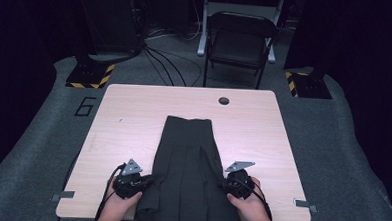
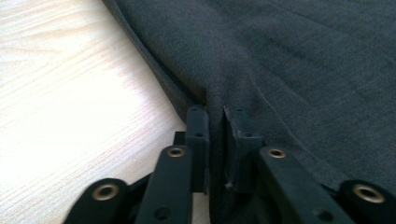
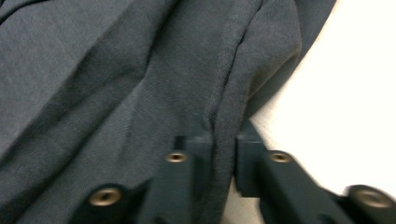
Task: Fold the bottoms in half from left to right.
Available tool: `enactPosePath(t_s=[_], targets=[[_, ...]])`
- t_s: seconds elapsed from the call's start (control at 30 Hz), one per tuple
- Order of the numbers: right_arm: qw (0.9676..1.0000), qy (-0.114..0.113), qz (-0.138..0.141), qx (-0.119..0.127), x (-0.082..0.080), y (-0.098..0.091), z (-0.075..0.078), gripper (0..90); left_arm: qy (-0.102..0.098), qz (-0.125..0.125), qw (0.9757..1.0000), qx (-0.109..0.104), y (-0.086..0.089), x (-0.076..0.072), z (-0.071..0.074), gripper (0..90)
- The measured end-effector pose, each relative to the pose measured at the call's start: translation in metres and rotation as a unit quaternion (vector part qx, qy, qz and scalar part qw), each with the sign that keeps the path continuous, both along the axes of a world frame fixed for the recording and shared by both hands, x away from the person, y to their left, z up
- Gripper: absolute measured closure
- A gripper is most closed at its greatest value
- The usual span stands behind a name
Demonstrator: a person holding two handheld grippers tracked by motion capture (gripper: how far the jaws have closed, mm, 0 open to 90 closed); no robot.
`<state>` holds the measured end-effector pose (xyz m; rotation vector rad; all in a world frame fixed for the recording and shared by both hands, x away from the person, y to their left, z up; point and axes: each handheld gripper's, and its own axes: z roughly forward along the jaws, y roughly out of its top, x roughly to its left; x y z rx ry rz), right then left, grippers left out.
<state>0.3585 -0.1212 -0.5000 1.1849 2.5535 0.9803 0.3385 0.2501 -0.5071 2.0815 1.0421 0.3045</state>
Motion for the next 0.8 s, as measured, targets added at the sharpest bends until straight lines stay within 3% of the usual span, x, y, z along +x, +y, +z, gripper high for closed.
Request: enactPosePath(t_s=[0.2,0.3,0.43,0.57,0.6,0.63,0.8], targets=[[0.9991,-0.035,-0.02,0.017,0.004,-0.001,0.01,57.5,0.003,-0.001,1.0,-0.006,-0.003,-0.001,0.002,77.4],[0.9986,-0.039,-0.029,0.02,0.012,0.002,0.016,53.7,0.001,-0.006,1.0,-0.006,-0.004,0.0,0.002,80.4],[0.9979,-0.053,-0.031,0.018,0.026,0.004,0.02,53.7,0.005,-0.007,1.0,-0.001,-0.003,-0.001,0.002,81.7],[0.9976,-0.053,-0.039,0.024,0.052,0.014,0.018,56.8,0.0,-0.007,1.0,0.001,-0.004,0.0,0.001,81.6],[0.9976,-0.053,-0.039,0.024,0.052,0.014,0.018,56.8,-0.002,-0.008,1.0,0.002,-0.004,0.0,0.001,81.6],[0.9976,-0.047,-0.044,0.024,0.063,0.02,0.016,57.3,-0.001,-0.007,1.0,0.001,-0.004,0.0,0.0,81.5],[0.9977,-0.039,-0.045,0.031,0.079,0.029,0.013,57.3,0.0,-0.009,1.0,0.004,-0.004,0.0,0.0,81.9]])
